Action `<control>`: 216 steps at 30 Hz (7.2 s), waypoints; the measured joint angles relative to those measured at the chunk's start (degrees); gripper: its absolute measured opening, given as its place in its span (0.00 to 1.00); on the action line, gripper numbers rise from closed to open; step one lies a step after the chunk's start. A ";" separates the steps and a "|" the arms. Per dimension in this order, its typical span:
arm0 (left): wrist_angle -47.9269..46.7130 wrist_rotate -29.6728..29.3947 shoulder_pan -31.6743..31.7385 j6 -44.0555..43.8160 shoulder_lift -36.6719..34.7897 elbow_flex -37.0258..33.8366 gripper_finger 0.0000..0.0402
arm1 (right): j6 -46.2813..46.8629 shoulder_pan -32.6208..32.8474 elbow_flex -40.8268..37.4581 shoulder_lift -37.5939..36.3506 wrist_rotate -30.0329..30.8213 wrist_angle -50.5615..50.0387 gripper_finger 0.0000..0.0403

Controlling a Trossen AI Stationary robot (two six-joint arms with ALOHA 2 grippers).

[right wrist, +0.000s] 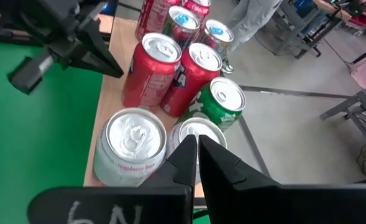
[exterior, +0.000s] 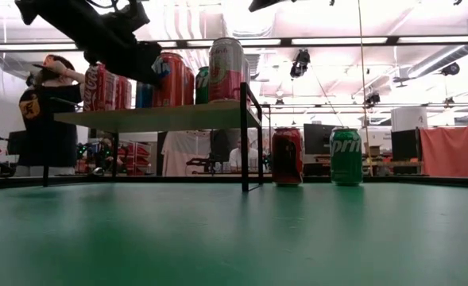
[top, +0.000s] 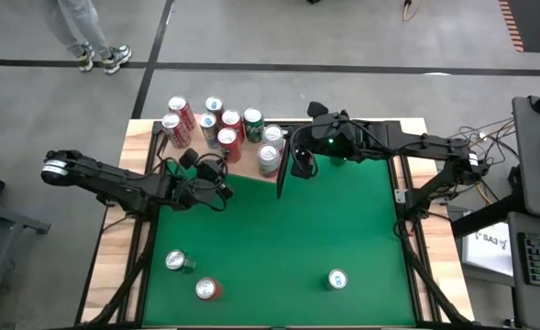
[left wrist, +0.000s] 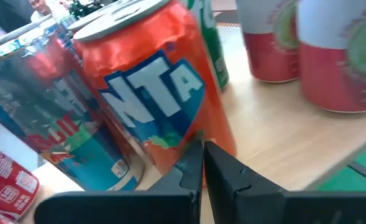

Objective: Place canned beverage on shelf
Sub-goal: Put the red soda can on the shelf aligned with the other red soda can, then put the green soda can on the shelf aligned with the other green soda can

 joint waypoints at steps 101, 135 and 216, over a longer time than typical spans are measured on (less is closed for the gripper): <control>5.51 -1.07 1.24 5.13 1.18 -0.31 0.00 | 0.76 0.00 -0.02 0.02 0.02 -2.06 0.02; 2.52 -15.56 -24.24 19.48 -13.04 5.03 0.00 | 6.96 6.32 -2.41 -0.21 0.50 -5.68 0.02; 29.03 -12.52 -33.82 16.05 0.38 5.05 0.00 | 29.75 -34.79 -18.01 -6.16 -13.36 -28.40 0.04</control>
